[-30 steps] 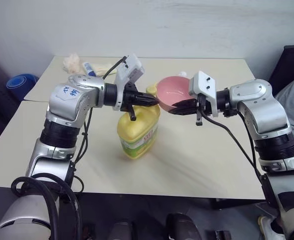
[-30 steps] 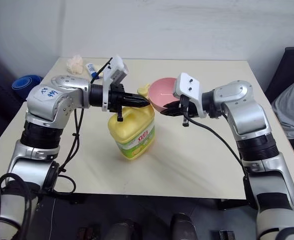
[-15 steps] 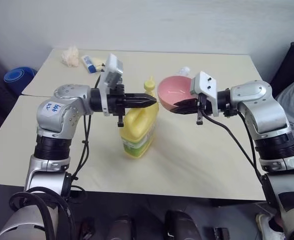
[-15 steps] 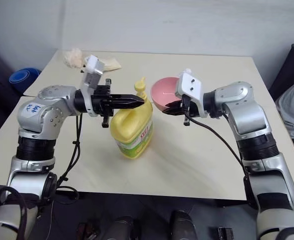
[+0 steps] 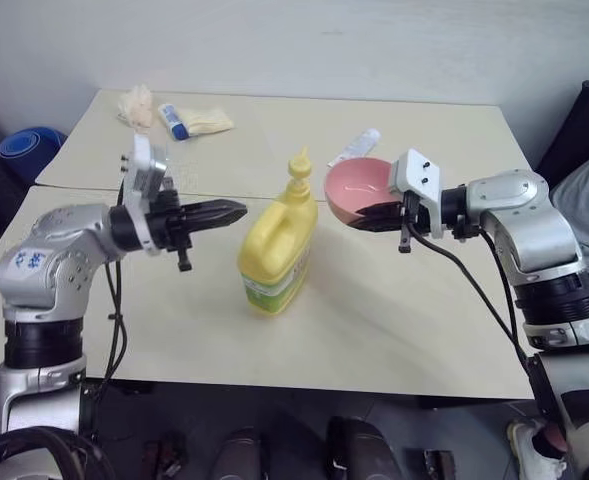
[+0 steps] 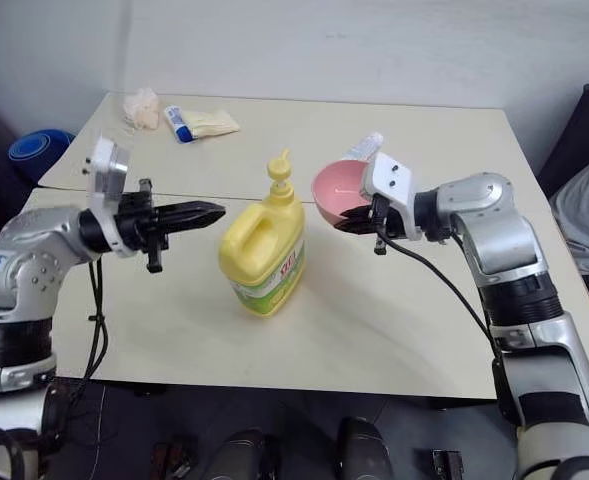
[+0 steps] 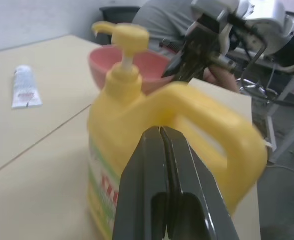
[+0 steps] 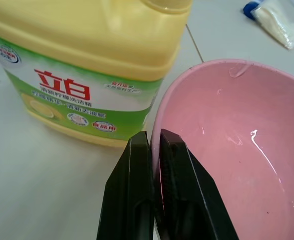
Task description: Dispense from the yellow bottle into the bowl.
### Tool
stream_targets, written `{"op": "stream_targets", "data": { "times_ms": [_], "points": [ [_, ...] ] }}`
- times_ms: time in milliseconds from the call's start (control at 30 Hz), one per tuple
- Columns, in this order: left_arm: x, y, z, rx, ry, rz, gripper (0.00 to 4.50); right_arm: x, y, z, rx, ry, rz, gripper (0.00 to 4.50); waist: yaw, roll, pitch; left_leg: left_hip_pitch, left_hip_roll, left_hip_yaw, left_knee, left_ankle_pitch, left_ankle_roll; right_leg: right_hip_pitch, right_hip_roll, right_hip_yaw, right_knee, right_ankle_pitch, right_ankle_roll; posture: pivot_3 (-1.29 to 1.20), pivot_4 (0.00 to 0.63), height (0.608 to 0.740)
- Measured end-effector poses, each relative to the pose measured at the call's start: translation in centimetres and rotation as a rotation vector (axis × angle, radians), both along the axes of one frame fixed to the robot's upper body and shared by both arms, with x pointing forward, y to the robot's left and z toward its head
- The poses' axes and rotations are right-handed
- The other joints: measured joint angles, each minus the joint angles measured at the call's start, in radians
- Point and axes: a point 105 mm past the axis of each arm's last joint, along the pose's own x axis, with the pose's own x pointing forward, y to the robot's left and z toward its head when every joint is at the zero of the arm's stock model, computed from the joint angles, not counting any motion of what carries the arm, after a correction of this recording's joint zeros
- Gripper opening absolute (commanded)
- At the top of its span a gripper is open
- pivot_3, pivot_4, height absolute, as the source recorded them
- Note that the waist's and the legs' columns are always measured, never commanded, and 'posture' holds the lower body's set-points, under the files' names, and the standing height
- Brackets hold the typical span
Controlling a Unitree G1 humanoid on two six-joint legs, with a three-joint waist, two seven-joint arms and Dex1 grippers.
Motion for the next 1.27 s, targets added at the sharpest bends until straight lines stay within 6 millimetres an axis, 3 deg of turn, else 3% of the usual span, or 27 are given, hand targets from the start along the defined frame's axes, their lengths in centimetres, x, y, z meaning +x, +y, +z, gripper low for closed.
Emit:
{"op": "stream_targets", "data": {
  "times_ms": [133,300,400,467,500,667,833,933,1067,1167,1267],
  "points": [
    [-0.2,2.2,-2.2,0.015,-0.019,0.127,1.17,-0.4,-1.5,-2.4,0.038,0.029,-0.038,0.0,0.003,-0.001,0.0,-0.003,0.0,-0.001,0.001,0.0,0.0,-0.001,-0.001,-0.001,0.0,0.0,0.0,0.0,0.15,0.74],
    [-2.1,4.6,-7.2,0.051,0.044,0.219,2.75,0.2,-5.4,-6.8,0.043,0.057,-0.201,0.0,0.001,-0.001,0.0,-0.003,-0.001,0.001,0.001,0.0,0.0,-0.002,-0.001,-0.001,0.0,0.0,0.0,0.0,0.15,0.74],
    [-3.0,5.4,-9.2,0.04,0.057,0.269,3.66,1.1,-8.0,-8.5,0.039,0.009,-0.305,0.0,0.0,-0.001,0.0,-0.002,0.0,0.001,0.001,0.0,0.0,-0.002,-0.001,-0.001,0.001,0.0,0.0,0.0,0.15,0.74],
    [-3.1,5.6,-10.1,0.041,0.044,0.303,4.36,1.5,-8.9,-10.0,0.042,0.001,-0.35,0.0,-0.001,-0.001,0.0,-0.002,0.0,0.001,0.001,0.001,0.0,-0.001,-0.001,-0.001,0.001,0.0,0.0,0.0,0.15,0.74],
    [-3.0,5.8,-10.3,0.04,0.032,0.319,4.49,1.6,-9.0,-10.6,0.052,0.001,-0.364,0.0,-0.001,-0.001,0.0,-0.001,0.0,0.001,0.001,0.001,0.0,-0.001,-0.002,-0.001,0.001,0.0,0.0,0.0,0.15,0.74],
    [-2.8,6.1,-11.2,0.089,-0.043,0.37,4.5,1.5,-10.1,-13.3,0.091,0.035,-0.411,1.55,0.0,-0.001,0.0,-0.002,0.0,0.001,0.001,0.001,0.001,-0.001,-0.002,-0.001,0.001,0.0,0.0,0.0,0.15,0.74],
    [-2.5,6.0,-11.3,0.146,-0.112,0.387,4.5,0.9,-10.4,-11.7,0.176,-0.057,-0.356,3.26,-0.001,-0.001,0.0,-0.001,0.0,0.001,0.001,0.001,0.001,-0.001,-0.002,-0.001,0.001,0.0,0.0,0.0,0.15,0.74],
    [-2.8,6.5,-11.9,0.172,-0.126,0.404,4.5,-0.5,-10.1,-10.3,0.253,-0.117,-0.287,4.33,0.0,-0.001,0.0,-0.001,0.0,0.001,0.001,0.001,0.001,-0.001,-0.002,-0.001,0.001,0.0,0.0,0.0,0.15,0.74],
    [-3.9,7.2,-13.6,0.218,-0.099,0.421,4.5,-3.8,-9.4,-10.5,0.299,-0.118,-0.19,4.47,0.004,-0.001,0.0,0.0,0.0,0.0,0.001,0.001,0.001,0.0,-0.003,-0.001,0.001,0.0,0.0,0.0,0.15,0.74],
    [-4.6,8.1,-15.0,0.264,-0.071,0.448,4.5,-7.0,-8.8,-12.4,0.274,-0.066,-0.134,4.47,0.008,-0.001,0.0,0.003,-0.001,0.001,0.001,0.001,0.001,0.003,-0.003,-0.001,0.001,0.0,0.0,0.0,0.15,0.74],
    [-5.0,8.5,-15.6,0.279,-0.073,0.466,4.5,-8.8,-9.0,-13.9,0.264,-0.027,-0.154,4.47,0.005,-0.001,0.001,0.011,-0.001,0.002,-0.001,0.0,0.002,0.011,-0.004,-0.001,0.0,0.0,0.0,0.0,0.15,0.74]
  ]
}}
